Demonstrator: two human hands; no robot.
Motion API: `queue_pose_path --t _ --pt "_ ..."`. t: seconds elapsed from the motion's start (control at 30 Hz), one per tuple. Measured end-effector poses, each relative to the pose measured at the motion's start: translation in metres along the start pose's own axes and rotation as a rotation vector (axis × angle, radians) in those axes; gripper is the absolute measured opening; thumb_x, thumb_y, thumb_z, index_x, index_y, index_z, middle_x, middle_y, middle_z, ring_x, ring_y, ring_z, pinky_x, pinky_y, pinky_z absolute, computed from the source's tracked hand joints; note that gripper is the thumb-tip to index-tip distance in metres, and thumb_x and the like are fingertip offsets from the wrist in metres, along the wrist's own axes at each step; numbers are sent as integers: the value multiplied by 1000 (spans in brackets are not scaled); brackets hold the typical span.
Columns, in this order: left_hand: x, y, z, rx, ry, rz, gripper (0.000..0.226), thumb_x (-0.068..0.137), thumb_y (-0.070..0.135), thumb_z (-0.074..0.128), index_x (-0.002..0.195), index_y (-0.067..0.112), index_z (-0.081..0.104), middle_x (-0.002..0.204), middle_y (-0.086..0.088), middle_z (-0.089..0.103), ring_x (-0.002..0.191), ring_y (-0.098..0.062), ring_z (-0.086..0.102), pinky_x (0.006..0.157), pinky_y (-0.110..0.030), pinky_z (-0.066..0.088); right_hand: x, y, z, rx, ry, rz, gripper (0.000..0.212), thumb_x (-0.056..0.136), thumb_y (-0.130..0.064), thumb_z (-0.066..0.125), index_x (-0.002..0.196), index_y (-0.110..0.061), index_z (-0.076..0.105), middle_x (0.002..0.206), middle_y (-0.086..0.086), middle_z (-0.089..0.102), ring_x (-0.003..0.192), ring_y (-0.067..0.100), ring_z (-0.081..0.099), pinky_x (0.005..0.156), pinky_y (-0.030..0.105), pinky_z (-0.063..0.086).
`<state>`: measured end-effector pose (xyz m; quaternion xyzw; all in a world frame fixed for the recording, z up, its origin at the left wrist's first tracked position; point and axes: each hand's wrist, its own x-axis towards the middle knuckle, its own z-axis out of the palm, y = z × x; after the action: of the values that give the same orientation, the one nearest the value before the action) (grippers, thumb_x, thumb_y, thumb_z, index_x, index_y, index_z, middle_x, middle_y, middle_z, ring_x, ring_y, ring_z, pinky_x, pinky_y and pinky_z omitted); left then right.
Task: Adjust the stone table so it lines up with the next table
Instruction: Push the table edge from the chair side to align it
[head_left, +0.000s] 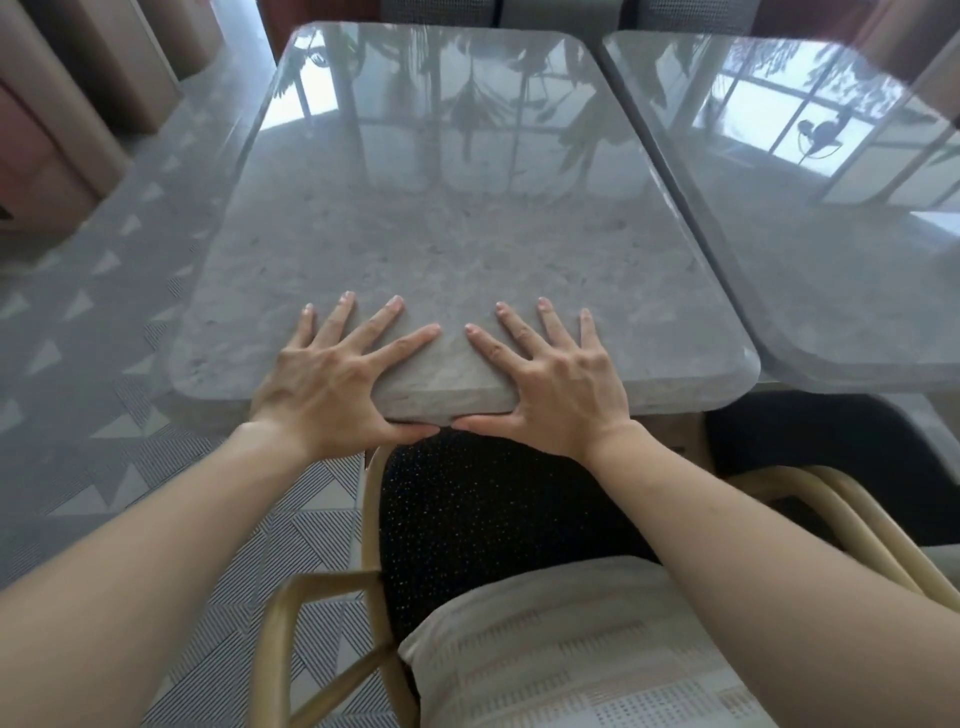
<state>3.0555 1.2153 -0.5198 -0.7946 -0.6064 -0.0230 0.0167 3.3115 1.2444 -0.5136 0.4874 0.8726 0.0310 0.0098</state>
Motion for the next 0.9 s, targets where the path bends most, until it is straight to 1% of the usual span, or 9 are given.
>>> queue_pose_path --t 0.2,0.33,0.43,0.6,0.7,0.77,0.8,0.87,0.9 --pt "12 -2 1 -21 28 -9 113 61 112 25 162 61 15 178 6 27 163 -45 30 130 -70 20 9 8 2 -3 22 14 109 75 -101 19 168 -45 29 178 3 35 163 47 34 127 76 26" --pt "10 -3 3 -34 30 -16 113 62 111 32 162 63 11 179 8 25 164 -43 27 131 -69 19 8 8 3 4 50 14 106 77 -100 28 167 -44 33 176 5 38 161 48 36 126 76 27" --pt "11 -4 4 -32 32 -14 112 63 110 30 162 62 10 179 8 23 165 -43 26 131 -69 19 9 8 7 5 103 8 105 77 -100 30 166 -43 37 174 6 41 159 48 40 125 76 30" --pt "11 -4 2 -102 37 -10 110 63 109 33 160 60 22 178 7 28 164 -44 27 131 -70 18 7 6 8 34 149 23 104 77 -99 35 162 -40 46 168 7 51 155 49 47 123 77 34" --pt "9 -5 -1 -175 55 -15 105 66 111 30 157 59 28 175 11 33 164 -42 29 131 -69 18 8 4 3 132 122 73 104 76 -98 39 163 -40 44 173 3 45 161 44 39 129 73 25" --pt "7 -6 -6 -291 87 5 100 71 109 22 155 57 33 174 13 35 163 -36 32 132 -68 16 9 -4 -7 336 99 174 97 81 -90 54 164 -40 40 177 -1 37 167 35 30 135 67 13" --pt "6 -7 -11 -406 108 12 94 75 107 22 152 56 40 173 13 39 162 -31 36 133 -66 15 9 -14 -15 482 141 241 91 86 -80 64 163 -37 43 176 1 37 167 31 30 136 64 12" --pt "6 -8 -25 -767 177 -21 77 81 98 34 139 52 55 164 13 51 155 -20 46 134 -61 17 9 -39 -38 802 345 375 78 91 -63 76 157 -28 53 169 4 48 161 22 41 135 56 25" --pt "5 -11 -37 -1004 226 -68 72 81 97 40 131 49 59 157 16 57 150 -12 50 133 -58 23 8 -55 -55 941 459 422 76 91 -67 74 153 -26 56 164 2 55 156 18 47 132 49 34"
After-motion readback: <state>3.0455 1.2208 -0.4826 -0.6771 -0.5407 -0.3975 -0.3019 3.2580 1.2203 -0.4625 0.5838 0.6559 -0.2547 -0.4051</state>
